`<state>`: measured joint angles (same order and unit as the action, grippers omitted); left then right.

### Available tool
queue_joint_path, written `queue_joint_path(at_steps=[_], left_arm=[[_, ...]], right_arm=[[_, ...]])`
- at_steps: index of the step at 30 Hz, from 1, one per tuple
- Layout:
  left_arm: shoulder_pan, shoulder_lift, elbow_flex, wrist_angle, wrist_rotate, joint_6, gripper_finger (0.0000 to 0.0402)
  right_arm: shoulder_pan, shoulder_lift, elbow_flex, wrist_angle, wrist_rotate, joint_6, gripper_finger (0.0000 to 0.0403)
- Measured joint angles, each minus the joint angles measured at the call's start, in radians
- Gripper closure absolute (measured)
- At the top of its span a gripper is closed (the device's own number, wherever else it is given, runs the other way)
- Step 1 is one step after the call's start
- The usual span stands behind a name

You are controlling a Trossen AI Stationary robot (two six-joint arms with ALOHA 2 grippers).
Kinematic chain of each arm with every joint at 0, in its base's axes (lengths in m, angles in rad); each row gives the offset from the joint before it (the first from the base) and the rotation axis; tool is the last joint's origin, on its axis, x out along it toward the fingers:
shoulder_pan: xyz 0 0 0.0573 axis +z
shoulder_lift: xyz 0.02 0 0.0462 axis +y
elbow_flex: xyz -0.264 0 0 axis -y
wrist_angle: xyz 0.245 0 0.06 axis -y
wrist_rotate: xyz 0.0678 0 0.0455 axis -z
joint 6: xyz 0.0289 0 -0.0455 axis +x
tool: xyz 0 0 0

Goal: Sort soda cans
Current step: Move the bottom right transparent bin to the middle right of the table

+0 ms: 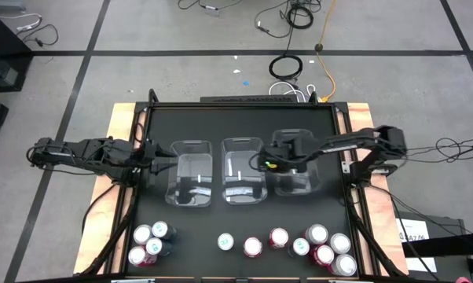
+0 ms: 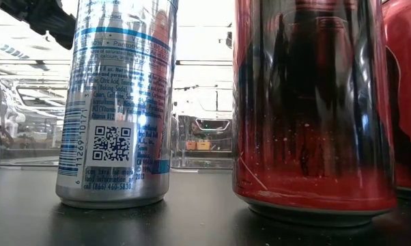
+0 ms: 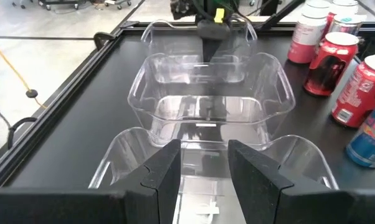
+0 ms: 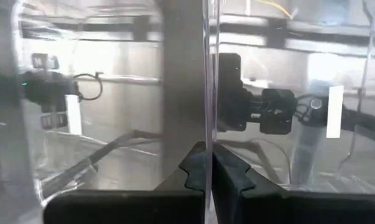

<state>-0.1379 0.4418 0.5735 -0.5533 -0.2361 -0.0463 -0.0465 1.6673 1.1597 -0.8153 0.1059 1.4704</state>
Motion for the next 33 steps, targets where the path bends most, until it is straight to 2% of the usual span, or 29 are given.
queue_joint_path(at_steps=[5, 13, 24, 33], left_arm=[[0.000, 0.000, 0.000, -0.001, -0.006, -0.001, 0.0257], [0.000, 0.000, 0.000, -0.005, -0.006, 0.000, 0.0257], [0.000, 0.000, 0.000, -0.009, -0.007, 0.000, 0.0257], [0.000, 0.000, 0.000, -0.010, -0.007, 0.001, 0.0257]], right_arm=[[-0.006, 0.124, 0.124, -0.049, 0.000, 0.025, 0.0403], [0.016, 0.208, 0.236, -0.041, 0.000, 0.069, 0.0403], [0.035, 0.210, 0.242, -0.095, 0.004, 0.141, 0.0398], [0.049, 0.210, 0.242, -0.096, -0.005, 0.121, 0.0395]])
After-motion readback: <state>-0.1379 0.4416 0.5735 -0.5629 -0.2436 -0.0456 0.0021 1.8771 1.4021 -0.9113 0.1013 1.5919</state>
